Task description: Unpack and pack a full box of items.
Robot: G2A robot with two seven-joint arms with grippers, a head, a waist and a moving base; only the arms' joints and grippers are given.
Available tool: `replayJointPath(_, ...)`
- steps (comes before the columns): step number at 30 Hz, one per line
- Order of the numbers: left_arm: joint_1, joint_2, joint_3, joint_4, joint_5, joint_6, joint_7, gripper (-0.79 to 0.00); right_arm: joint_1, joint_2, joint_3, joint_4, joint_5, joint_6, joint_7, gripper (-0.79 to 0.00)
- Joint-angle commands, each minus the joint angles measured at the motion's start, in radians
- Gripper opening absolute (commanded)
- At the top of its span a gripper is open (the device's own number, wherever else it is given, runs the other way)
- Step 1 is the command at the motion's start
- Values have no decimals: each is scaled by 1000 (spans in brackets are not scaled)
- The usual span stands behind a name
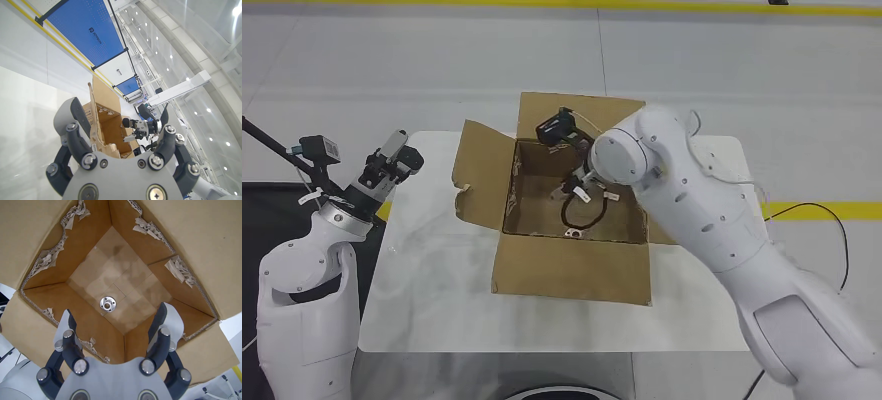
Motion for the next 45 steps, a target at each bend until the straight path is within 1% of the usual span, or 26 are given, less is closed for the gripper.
replayJointPath(1, 0, 0, 0, 0, 0, 0, 0, 0, 13, -17, -19, 58, 33, -21, -17, -785)
replayJointPath(11, 0, 0, 0, 0, 0, 0, 0, 0, 52, -78, -95, 210, 69, -75, -74, -785)
replayJointPath(22, 0, 0, 0, 0, 0, 0, 0, 0, 54, -132, -155, 324, 78, -101, -73, -785)
replayJointPath(23, 0, 0, 0, 0, 0, 0, 0, 0, 51, -139, -162, 342, 80, -97, -71, -773)
replayJointPath(24, 0, 0, 0, 0, 0, 0, 0, 0, 49, -144, -167, 356, 83, -98, -71, -702)
replayJointPath(27, 0, 0, 0, 0, 0, 0, 0, 0, 45, -159, -180, 395, 85, -97, -67, -619)
replayJointPath(35, 0, 0, 0, 0, 0, 0, 0, 0, 41, -195, -194, 506, 108, -114, -59, -563)
replayJointPath(38, 0, 0, 0, 0, 0, 0, 0, 0, 40, -205, -196, 529, 115, -123, -58, -566)
replayJointPath(42, 0, 0, 0, 0, 0, 0, 0, 0, 35, -218, -203, 554, 118, -140, -46, -548)
replayJointPath(43, 0, 0, 0, 0, 0, 0, 0, 0, 34, -221, -205, 558, 118, -145, -43, -539)
replayJointPath(45, 0, 0, 0, 0, 0, 0, 0, 0, 34, -226, -207, 568, 117, -150, -37, -496)
